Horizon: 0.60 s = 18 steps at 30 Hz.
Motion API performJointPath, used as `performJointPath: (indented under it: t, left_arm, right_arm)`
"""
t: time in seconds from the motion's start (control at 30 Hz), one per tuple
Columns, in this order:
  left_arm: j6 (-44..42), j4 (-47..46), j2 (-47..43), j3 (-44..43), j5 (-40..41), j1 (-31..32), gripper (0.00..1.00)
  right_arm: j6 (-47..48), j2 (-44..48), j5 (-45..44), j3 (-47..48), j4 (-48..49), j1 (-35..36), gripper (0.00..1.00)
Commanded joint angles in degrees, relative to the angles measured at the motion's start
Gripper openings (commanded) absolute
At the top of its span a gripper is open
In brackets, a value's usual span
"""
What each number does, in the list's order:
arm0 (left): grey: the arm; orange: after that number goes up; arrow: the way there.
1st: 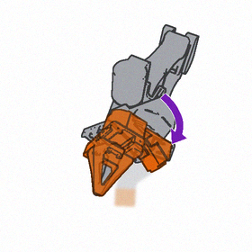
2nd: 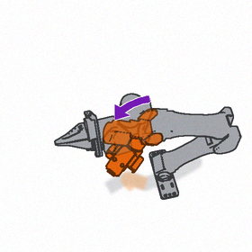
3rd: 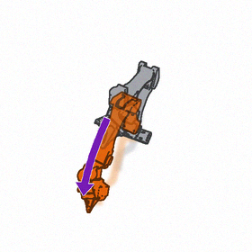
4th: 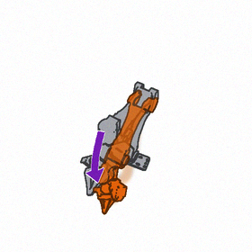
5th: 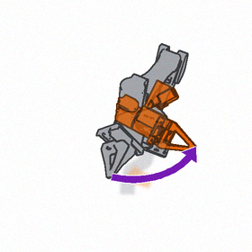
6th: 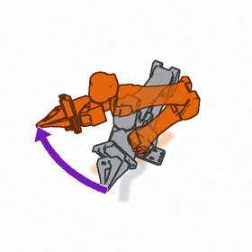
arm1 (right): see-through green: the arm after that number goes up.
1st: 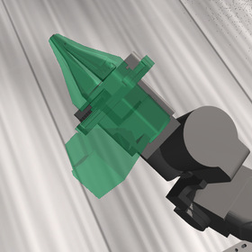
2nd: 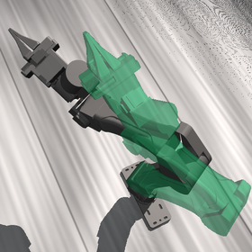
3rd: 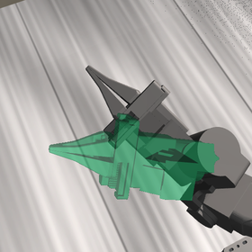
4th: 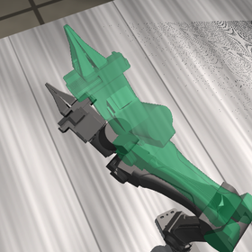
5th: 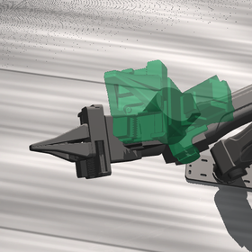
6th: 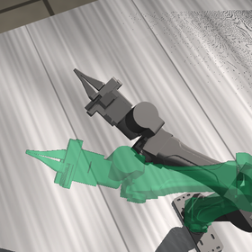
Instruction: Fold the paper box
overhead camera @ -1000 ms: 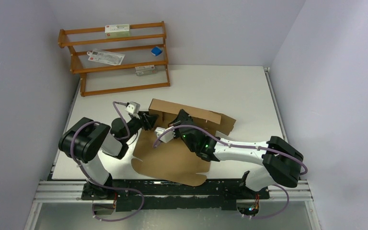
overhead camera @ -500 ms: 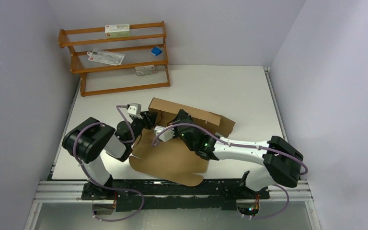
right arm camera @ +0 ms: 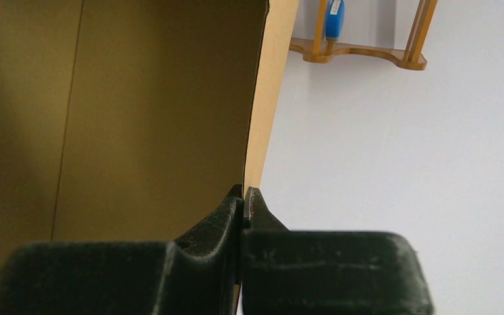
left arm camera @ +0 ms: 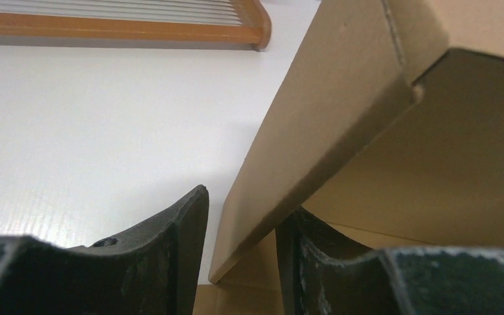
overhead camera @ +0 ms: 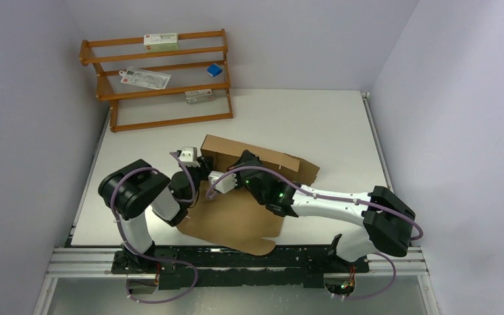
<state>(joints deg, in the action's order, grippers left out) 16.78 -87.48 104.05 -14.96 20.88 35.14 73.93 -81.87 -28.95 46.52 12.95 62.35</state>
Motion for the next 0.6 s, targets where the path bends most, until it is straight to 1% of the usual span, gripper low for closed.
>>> performJointPath:
  t: [0.0, 0.1, 0.2, 0.37, 0.57]
  left_arm:
    - [-1.84, -12.39, 1.30, -0.58, 14.13, 0.77, 0.46]
    - [-1.02, -13.89, 2.20, -0.61, 16.42, 1.05, 0.49]
    - [-0.40, -17.17, 3.34, -0.20, 17.03, 1.07, 0.54]
    - [1.69, -17.38, 2.67, -0.81, 18.40, 1.31, 0.54]
    - [4.23, -17.11, 1.72, -1.14, 23.91, 1.69, 0.59]
  right_arm:
    - [-2.88, -0.69, 3.28, 0.24, -10.51, 0.89, 0.00]
    - [-3.46, -0.37, 3.24, 0.58, -11.48, 1.16, 0.00]
    - [-4.06, 0.13, 3.49, 0.74, -12.32, 1.26, 0.00]
    - [-5.33, -0.01, 3.79, 1.00, -12.77, 1.37, 0.00]
    - [-7.28, -0.41, 3.97, 1.44, -15.24, 1.55, 0.00]
